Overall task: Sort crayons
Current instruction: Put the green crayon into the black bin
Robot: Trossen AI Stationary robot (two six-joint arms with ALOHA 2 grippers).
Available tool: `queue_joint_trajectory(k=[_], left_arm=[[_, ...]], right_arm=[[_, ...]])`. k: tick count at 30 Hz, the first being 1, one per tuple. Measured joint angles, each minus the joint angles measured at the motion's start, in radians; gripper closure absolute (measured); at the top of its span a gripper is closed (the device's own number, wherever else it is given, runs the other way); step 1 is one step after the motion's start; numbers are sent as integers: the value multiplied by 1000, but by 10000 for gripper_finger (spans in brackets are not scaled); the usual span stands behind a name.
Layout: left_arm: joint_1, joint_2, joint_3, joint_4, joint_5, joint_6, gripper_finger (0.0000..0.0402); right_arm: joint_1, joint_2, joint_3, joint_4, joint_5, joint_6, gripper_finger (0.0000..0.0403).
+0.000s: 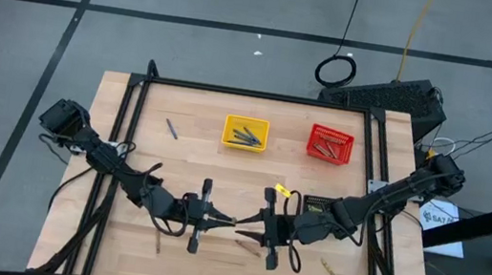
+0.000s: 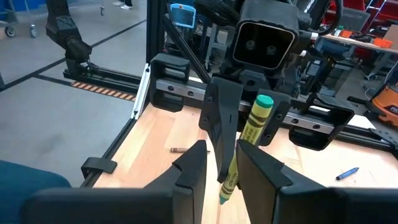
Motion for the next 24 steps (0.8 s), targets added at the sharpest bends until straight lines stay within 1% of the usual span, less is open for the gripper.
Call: queue_joint_trajectory(k=[9,15,22,24], left_arm=[[0,0,0,-3,1,0,401],[0,0,0,-3,1,6,401],[1,-1,0,0,1,7,401],[1,-1,0,-3,1,7,401]], right_arm=[[6,0,0,-42,5,12,325],[-12,-1,0,-47,43,17,325],[-36,10,0,13,25,20,325],[-40,18,0,22,3,19,325]])
